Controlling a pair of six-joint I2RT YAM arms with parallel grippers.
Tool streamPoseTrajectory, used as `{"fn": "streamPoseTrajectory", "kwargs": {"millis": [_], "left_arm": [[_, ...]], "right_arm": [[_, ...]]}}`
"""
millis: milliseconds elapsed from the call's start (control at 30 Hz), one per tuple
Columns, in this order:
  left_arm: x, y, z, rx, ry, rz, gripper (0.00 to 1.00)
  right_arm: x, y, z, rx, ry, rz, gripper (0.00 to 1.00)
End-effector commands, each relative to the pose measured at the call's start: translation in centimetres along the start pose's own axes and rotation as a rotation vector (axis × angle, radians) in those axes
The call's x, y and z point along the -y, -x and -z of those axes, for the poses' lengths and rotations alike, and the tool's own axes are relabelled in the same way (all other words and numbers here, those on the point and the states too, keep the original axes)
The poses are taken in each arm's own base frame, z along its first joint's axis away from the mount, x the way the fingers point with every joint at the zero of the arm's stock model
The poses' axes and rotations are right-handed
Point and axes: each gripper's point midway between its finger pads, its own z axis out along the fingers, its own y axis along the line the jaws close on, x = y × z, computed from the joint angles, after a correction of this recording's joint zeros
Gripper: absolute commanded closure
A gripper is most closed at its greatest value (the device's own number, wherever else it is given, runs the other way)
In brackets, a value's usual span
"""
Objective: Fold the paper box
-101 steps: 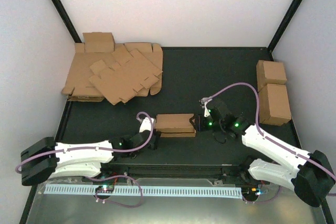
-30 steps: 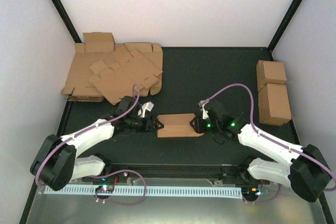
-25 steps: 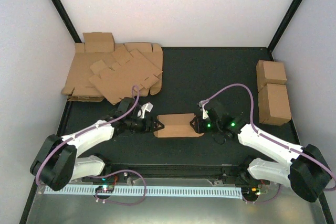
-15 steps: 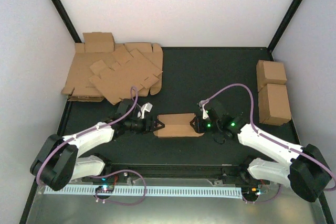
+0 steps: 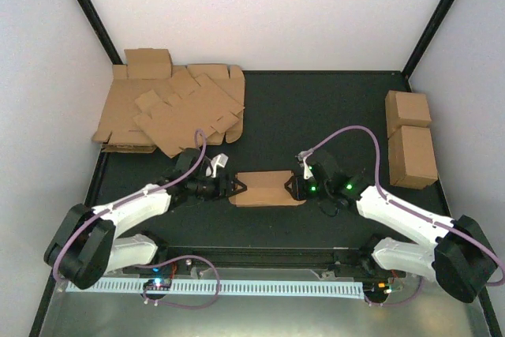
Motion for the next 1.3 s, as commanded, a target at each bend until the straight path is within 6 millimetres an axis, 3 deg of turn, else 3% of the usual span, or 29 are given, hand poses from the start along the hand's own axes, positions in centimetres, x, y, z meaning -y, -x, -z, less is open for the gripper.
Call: {"fn": "streamPoseTrajectory", "kwargs": {"millis": [0,433,667,1000,1267], "left_arm": [[-0.2,-0.1,-0.3,0.002,-0.024,0.017,0.43],[0.0,-0.9,-0.6,-0.003,-0.106,0.099,0.43],[-0.7,-0.1,0.5,0.019,0.045,-0.004,0.43],[-0.8,0.0,2.2,0.033,0.139,-0.103,0.32],[-0.9,1.0,4.0,0.089,0.233,-0.158,0.18]], "right_arm": [[-0.9,0.9,0.2,0.015,0.031,0.001,0.62],[-1.2,0.6,-0.2,-0.001,0.053,-0.012,0.62],[-0.8,0.6,0.0,0.003,0.030,-0.003,0.62],[0.3,1.2,1.0,0.027,-0.025,0.022,0.62],[0.6,1.9,1.8,0.040,-0.026,0.031,0.48]]}}
